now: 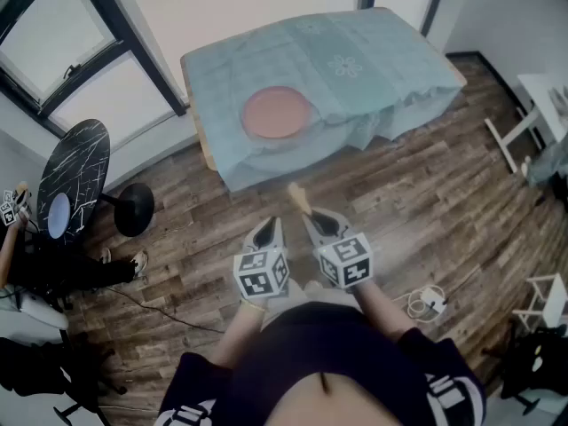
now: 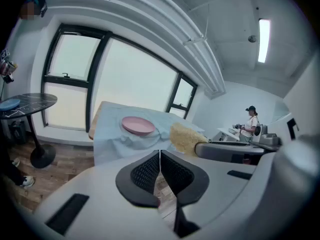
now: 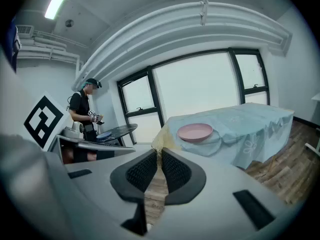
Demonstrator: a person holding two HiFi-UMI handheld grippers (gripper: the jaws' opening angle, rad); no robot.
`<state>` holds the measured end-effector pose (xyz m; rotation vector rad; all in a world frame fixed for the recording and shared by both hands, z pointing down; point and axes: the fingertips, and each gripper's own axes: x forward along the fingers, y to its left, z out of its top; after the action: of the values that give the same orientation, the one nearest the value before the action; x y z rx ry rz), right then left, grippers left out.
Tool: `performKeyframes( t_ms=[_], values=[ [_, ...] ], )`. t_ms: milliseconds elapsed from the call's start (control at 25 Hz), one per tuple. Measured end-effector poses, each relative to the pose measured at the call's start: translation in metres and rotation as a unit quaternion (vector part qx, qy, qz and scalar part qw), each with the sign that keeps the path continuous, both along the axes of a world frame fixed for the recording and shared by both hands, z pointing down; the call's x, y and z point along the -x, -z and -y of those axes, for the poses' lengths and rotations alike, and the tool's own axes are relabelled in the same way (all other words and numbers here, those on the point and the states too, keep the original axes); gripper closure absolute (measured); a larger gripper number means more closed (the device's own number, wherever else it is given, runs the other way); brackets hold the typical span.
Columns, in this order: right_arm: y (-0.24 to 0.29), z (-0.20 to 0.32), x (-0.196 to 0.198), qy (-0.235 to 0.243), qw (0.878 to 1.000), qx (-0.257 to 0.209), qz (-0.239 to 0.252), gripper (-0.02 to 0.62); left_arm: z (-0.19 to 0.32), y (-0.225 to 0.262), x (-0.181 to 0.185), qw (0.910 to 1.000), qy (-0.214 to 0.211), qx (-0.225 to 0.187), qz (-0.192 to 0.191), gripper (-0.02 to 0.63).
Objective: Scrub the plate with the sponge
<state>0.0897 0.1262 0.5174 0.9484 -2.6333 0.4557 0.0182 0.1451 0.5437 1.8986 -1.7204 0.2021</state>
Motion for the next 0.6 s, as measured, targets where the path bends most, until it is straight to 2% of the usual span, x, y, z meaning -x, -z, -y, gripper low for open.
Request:
performKeyframes(
  t_ms=[200,440,600],
  values=[
    [-0.001,-0.012,-0.001,0.005,1.0,-0.002,-0.009,0.558,-0.014,-0.009,-0.005,0.9998,0.004,0.017,-0.002,0.591],
    [-0.001,-0.011,-0.001,0.014,1.0,-0.004,-0.018,0.558,-0.012,-0.004,-0.011,0.9999,0.007,0.01,-0.012,0.591],
    [0.003,-0.009,-0.003,0.015,1.0,-0.004,-0.006,0.558,-0.012,-0.008,-0.013,0.9996,0.01,0.016,-0.019,0.591]
  ],
)
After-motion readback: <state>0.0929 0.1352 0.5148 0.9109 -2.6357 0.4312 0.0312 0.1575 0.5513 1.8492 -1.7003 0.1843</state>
